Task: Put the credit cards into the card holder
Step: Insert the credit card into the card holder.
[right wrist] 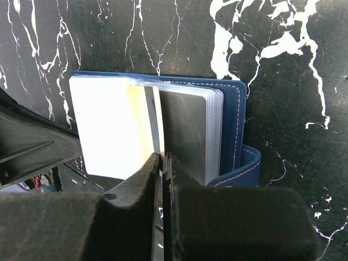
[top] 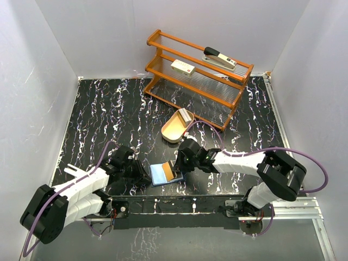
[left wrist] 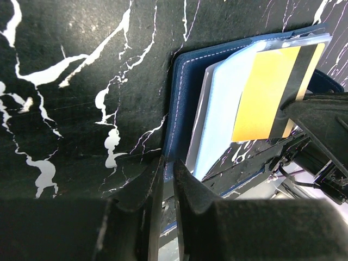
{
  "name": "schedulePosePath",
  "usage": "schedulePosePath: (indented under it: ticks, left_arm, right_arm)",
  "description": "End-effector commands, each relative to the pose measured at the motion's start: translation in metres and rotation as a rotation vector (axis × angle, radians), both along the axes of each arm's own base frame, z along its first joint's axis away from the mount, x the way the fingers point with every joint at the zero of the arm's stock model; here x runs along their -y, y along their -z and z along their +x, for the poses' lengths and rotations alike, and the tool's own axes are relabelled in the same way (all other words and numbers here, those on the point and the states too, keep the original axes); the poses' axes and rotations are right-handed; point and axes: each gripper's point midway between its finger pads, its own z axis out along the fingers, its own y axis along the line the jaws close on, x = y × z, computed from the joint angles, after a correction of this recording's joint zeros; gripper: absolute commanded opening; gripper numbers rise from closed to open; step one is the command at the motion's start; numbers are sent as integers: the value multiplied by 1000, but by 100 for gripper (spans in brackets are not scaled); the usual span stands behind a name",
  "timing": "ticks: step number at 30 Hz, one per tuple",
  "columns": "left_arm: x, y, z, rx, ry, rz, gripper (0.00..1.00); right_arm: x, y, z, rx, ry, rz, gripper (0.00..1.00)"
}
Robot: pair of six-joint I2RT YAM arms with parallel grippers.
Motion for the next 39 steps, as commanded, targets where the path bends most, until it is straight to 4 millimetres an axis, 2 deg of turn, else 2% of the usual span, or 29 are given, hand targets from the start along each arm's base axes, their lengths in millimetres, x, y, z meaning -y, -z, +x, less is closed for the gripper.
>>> schedulePosePath:
  ticks: [1, 7, 14, 24, 28, 33, 39]
  left_arm:
    - [-10, 12, -6, -34, 7, 65, 12]
    - [-10, 13, -6, -31, -4, 56, 12]
    - [-11, 16, -9, -40, 0, 66, 12]
    - [-12, 19, -11, -43, -9, 60, 11]
    - [-11, 18, -9, -43, -10, 55, 11]
    - [-9, 15, -8, -41, -12, 45, 11]
    - [-8, 9, -7, -22, -11, 32, 16]
  right_arm:
    - [3, 8, -5, -6, -21, -33, 3]
    - [1, 15, -11, -28, -23, 2, 6]
    - [1, 22, -8, -18, -27, -5, 5]
    - [-4, 16, 5, 45, -43, -32, 4]
    - [-11, 20, 1, 17, -57, -17, 5]
    - [-16, 19, -4, 13, -64, -22, 15]
    - [-5, 7, 6, 55, -40, -110, 33]
